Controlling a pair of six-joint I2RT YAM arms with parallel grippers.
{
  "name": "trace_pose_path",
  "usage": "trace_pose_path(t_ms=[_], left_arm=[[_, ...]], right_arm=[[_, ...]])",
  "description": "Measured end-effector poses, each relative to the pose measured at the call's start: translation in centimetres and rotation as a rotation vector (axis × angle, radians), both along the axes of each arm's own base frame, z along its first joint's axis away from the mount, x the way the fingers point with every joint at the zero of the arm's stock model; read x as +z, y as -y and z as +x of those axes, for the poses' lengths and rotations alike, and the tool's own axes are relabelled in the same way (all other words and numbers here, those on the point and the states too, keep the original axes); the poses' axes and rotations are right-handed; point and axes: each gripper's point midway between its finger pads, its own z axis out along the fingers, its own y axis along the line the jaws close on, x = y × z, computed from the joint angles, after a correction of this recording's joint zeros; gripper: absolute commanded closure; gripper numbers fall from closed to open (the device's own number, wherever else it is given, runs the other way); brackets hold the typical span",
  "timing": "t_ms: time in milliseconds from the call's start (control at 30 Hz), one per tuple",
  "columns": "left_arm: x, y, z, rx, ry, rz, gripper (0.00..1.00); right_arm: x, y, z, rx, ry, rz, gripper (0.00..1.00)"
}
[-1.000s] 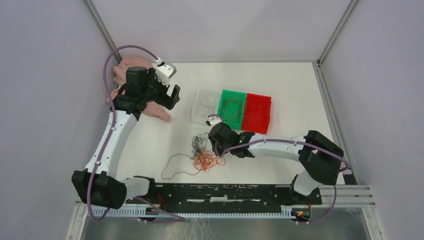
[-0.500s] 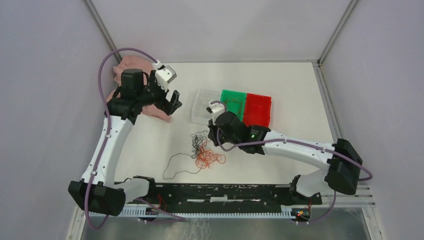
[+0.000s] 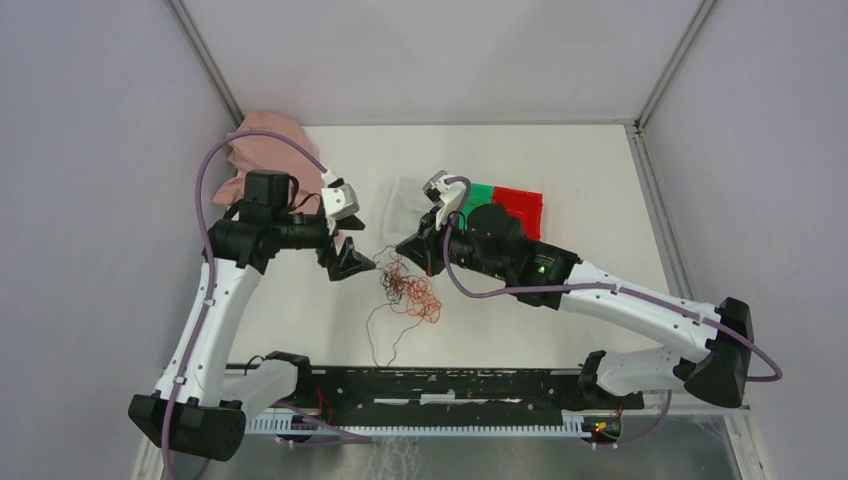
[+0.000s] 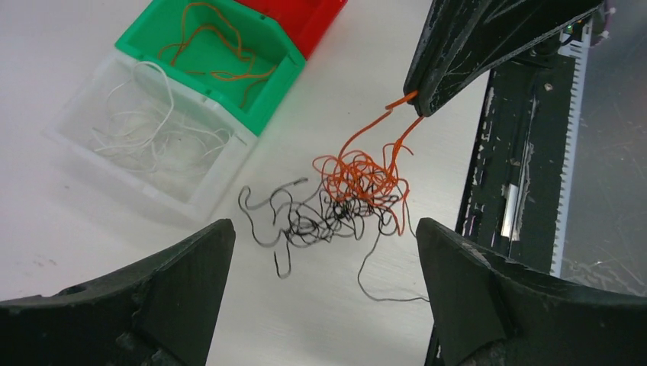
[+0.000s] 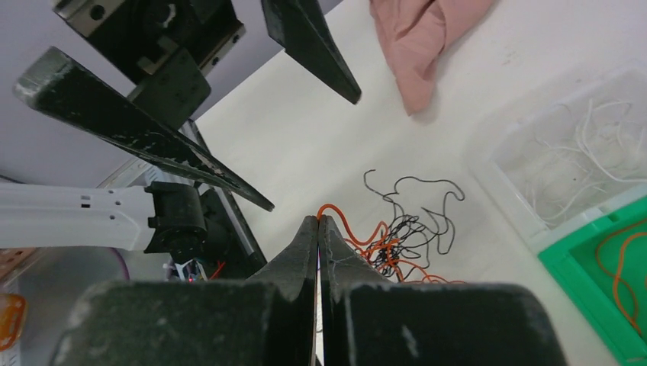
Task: Untangle the cables
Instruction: Untie the cable.
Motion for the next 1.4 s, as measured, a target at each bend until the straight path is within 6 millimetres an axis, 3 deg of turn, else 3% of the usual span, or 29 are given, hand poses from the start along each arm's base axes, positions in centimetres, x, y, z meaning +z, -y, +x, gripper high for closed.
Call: trace_pose_path(t_ms=[367, 633, 867, 1000, 1100, 1167, 1300, 1400], left_arm=[[0.3, 1.4, -0.8, -0.084, 0.025, -0.039, 0.12], [-0.3, 2.3, -1.8, -0.134, 0.009, -0.053, 0.26], [-1.5, 2.5, -2.5, -0.134, -0.029, -0.074, 0.53], [-1.7, 2.9, -2.6, -0.112, -0.064, -0.128, 0.88], [-1.5, 3.0, -2.8, -0.093, -0.060, -0.156, 0.96], [-1.1, 3.0, -2.9, -0.087, -0.048, -0.167, 0.97], [-0.1, 3.1, -3.0, -0.078, -0.019, -0.191, 0.97], [1.0, 3.2, -2.8, -0.068, -0.010, -0.211, 0.97]], right_arm=[[1.8, -2.2, -1.6, 0.142, -0.004, 0.071, 1.00], [2.9, -2.9, -1.6, 0.164, -0.008, 0.105, 1.00], [3.7, -3.2, -1.9, 0.173, -0.030, 0.149, 1.00], [4.4, -3.4, -2.0, 0.176, -0.039, 0.183, 1.00], [4.6, -3.5, -2.0, 0.175, -0.042, 0.193, 0.99], [4.8, -3.4, -2.0, 0.174, -0.041, 0.198, 0.92], [5.5, -3.1, -2.2, 0.172, -0.038, 0.216, 0.55], [5.8, -2.3, -2.3, 0.160, -0.030, 0.225, 0.39]])
